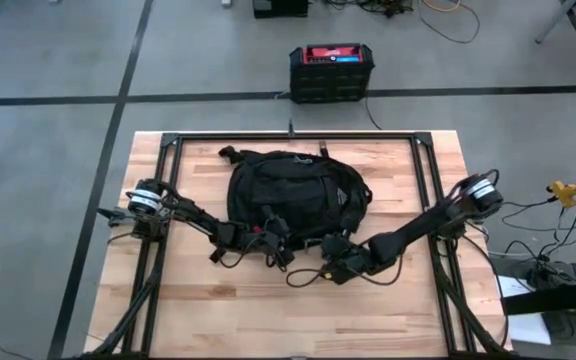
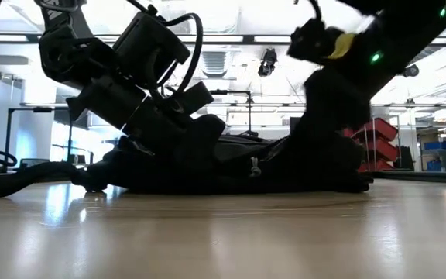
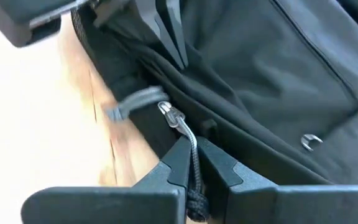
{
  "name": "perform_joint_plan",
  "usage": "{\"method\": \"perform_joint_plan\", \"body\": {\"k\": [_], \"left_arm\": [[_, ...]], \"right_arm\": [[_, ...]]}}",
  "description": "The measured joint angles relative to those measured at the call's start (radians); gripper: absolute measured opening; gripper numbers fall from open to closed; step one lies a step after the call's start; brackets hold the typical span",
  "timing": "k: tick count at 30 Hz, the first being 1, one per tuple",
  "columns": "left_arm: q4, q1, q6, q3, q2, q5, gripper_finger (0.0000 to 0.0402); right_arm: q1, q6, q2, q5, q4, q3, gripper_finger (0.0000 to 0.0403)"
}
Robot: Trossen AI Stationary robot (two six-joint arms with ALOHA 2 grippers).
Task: Unpack backpack
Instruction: Open the black backpack
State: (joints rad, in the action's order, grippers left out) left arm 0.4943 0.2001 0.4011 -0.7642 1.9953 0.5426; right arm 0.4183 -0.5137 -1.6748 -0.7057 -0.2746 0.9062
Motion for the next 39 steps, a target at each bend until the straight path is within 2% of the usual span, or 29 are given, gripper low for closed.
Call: {"method": "perform_joint_plan", "body": {"k": [5,13,16,20,23,25,28,31,35,39], "left_arm": [[-0.006,0.001,-0.003,0.005,-0.002,0.000,0.0000],[-0.045,0.027,-0.020,0.005,-0.008,0.055,0.0000],[-0.123,0.034,-0.029,0.007,-0.040,0.070,0.0000],[-0.286,0.035,-0.079,0.015,-0.141,0.064,0.0000],[-0.375,0.033,-0.133,0.024,-0.237,0.079,0.0000],[-0.377,0.031,-0.163,0.026,-0.304,0.094,0.0000],[-0.307,0.031,-0.174,0.030,-0.385,0.106,0.0000],[-0.149,0.037,-0.175,0.066,-0.394,0.086,0.0000],[0.065,0.043,-0.174,0.118,-0.349,0.011,0.0000],[0.093,0.046,-0.094,0.150,-0.280,-0.002,0.0000]], "right_arm": [[0.002,-0.070,0.097,0.032,-0.247,0.000,0.0003],[0.005,-0.276,0.230,0.022,-0.766,0.001,0.0002],[0.007,-0.339,0.256,-0.007,-0.854,-0.004,0.0002],[0.009,-0.330,0.267,-0.003,-0.771,-0.019,0.0002],[0.021,-0.248,0.255,0.004,-0.595,-0.038,0.0002],[0.029,-0.185,0.239,0.019,-0.442,-0.047,0.0002],[0.031,-0.095,0.207,0.047,-0.273,-0.050,0.0002],[0.032,-0.029,0.168,0.050,-0.159,-0.050,0.0001],[0.038,0.037,0.130,0.062,-0.118,-0.050,0.0001],[0.044,0.039,0.120,0.036,-0.113,-0.051,0.0001]]}}
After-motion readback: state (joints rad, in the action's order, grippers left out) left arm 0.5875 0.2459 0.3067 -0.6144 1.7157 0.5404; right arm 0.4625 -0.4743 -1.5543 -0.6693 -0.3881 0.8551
